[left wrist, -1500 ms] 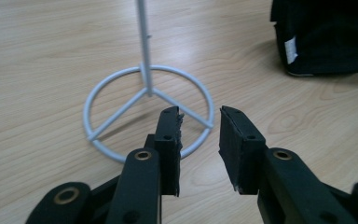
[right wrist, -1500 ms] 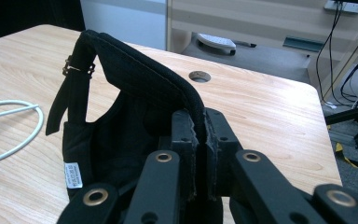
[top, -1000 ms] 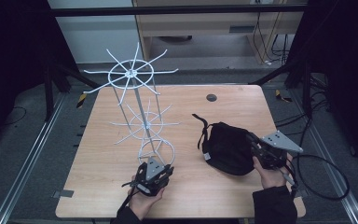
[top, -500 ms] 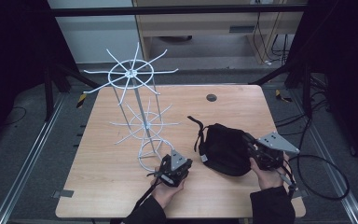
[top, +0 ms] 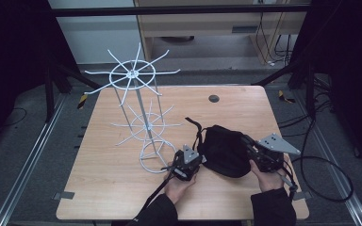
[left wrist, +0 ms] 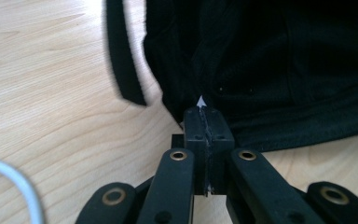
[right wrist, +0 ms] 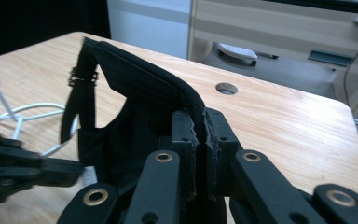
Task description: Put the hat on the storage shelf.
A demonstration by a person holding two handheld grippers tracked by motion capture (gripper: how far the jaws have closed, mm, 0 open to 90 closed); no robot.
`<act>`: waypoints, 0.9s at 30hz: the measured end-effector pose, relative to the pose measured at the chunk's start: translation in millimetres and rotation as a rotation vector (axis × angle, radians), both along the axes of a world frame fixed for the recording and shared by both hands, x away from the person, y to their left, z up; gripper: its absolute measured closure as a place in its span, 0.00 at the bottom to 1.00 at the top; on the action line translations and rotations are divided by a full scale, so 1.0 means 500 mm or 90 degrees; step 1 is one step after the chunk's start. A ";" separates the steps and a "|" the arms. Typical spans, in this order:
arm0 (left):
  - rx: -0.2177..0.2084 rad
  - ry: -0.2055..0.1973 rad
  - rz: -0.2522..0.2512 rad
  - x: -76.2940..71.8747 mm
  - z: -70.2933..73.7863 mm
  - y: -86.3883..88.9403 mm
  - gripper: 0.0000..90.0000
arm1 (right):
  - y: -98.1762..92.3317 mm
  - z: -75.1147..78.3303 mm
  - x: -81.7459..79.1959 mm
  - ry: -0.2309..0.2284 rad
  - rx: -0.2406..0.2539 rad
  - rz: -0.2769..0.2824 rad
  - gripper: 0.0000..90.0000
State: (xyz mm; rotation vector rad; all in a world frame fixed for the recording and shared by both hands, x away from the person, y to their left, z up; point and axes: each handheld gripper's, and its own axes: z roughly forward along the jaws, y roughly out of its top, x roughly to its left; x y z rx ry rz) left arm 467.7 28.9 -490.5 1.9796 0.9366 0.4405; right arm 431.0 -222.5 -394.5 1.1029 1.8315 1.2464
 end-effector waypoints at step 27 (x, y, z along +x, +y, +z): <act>-0.029 0.003 0.000 0.020 0.002 -0.004 0.99 | 0.015 -0.061 -0.043 0.040 -0.026 0.119 0.93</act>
